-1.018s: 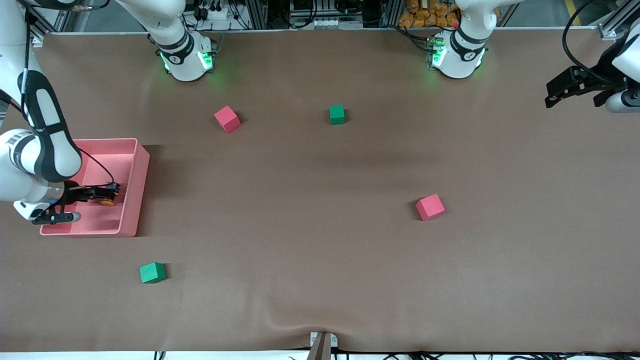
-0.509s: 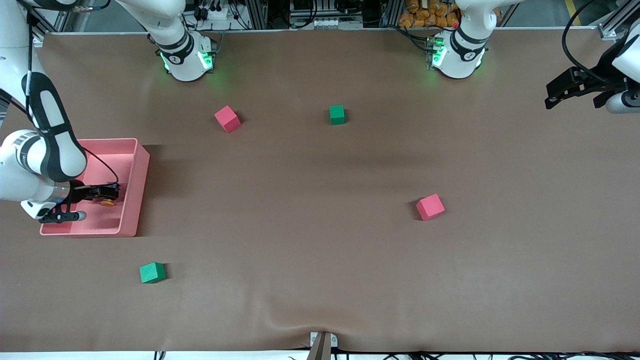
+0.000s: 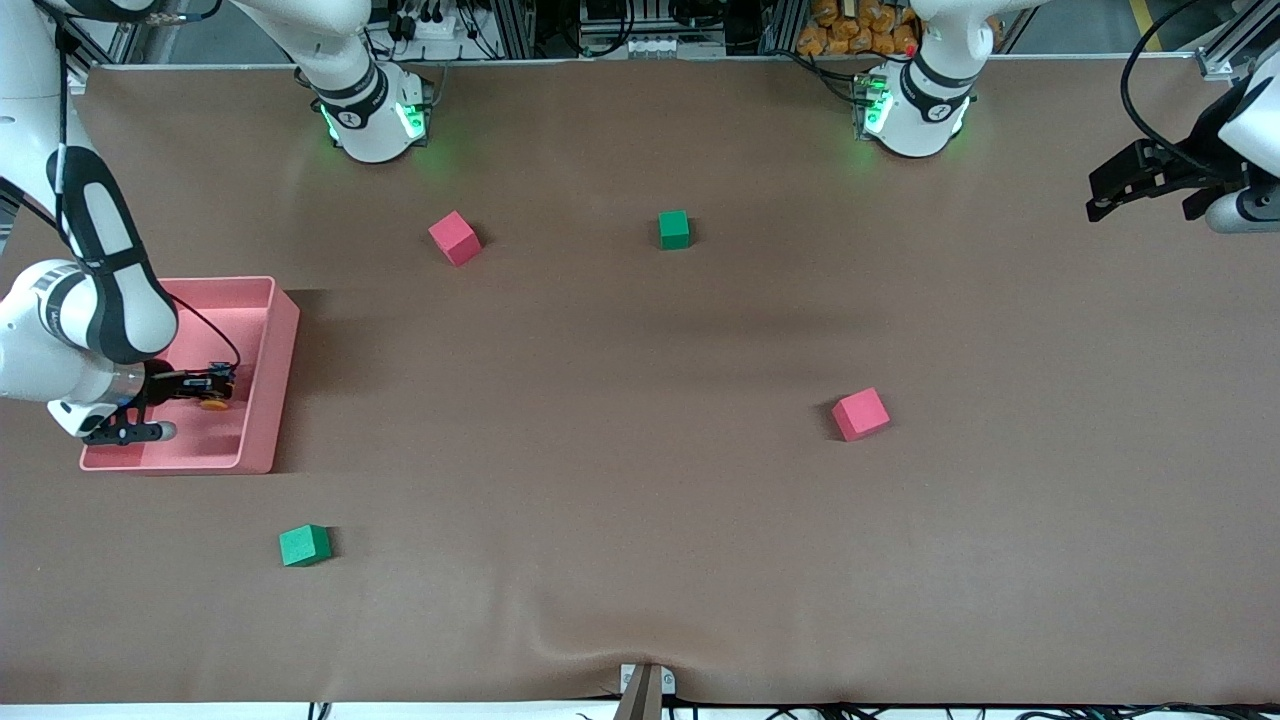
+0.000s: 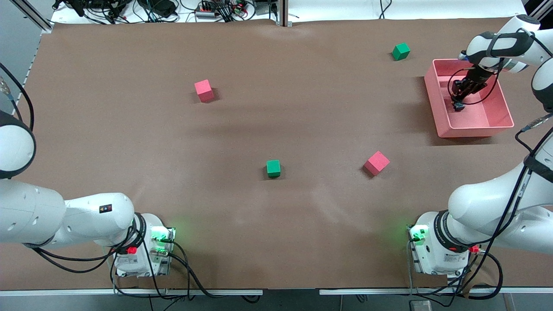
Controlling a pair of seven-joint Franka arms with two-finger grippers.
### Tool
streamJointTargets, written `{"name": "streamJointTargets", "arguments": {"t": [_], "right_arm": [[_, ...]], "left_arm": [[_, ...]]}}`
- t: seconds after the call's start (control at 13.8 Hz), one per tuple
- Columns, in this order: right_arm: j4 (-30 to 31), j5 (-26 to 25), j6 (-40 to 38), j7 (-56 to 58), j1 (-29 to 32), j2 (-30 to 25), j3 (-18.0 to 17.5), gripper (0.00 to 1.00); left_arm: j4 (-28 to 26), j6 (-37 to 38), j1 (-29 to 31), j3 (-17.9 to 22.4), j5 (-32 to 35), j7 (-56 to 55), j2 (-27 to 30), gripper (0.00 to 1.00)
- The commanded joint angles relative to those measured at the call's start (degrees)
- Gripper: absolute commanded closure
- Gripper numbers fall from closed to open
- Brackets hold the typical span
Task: Place and upright button with both arms
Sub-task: 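Close the right gripper on the yellow-capped button and lift it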
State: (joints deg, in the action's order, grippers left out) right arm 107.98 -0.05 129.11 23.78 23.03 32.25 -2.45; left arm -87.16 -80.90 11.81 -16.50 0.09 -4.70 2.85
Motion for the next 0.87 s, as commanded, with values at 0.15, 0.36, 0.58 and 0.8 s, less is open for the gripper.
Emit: {"name": "streamJointTargets", "arguments": {"t": [0.15,0.36,0.58,0.8], "right_arm": [[-0.4,0.58,0.53,0.75,0.7,-0.7,-0.54,1.0],[-6.44,0.58,-6.81,0.22,0.26,-0.96,-0.62,1.0],[-16.54,0.58,-19.82,-0.13,-1.49,-0.96,-0.62,1.0],[-24.9,0.84,-29.68,-5.47,-5.26,-0.96,-0.97,1.0]], "left_arm": [[0.24,-0.31,-0.29,-0.46,0.62,-0.57,-0.83,0.0],[0.24,-0.31,-0.3,-0.46,0.62,-0.57,-1.26,0.0],[0.5,-0.13,-0.47,-0.46,0.53,-0.66,-1.35,0.0],[0.5,0.22,-0.03,-0.64,0.53,-0.31,-1.26,0.0]]}}
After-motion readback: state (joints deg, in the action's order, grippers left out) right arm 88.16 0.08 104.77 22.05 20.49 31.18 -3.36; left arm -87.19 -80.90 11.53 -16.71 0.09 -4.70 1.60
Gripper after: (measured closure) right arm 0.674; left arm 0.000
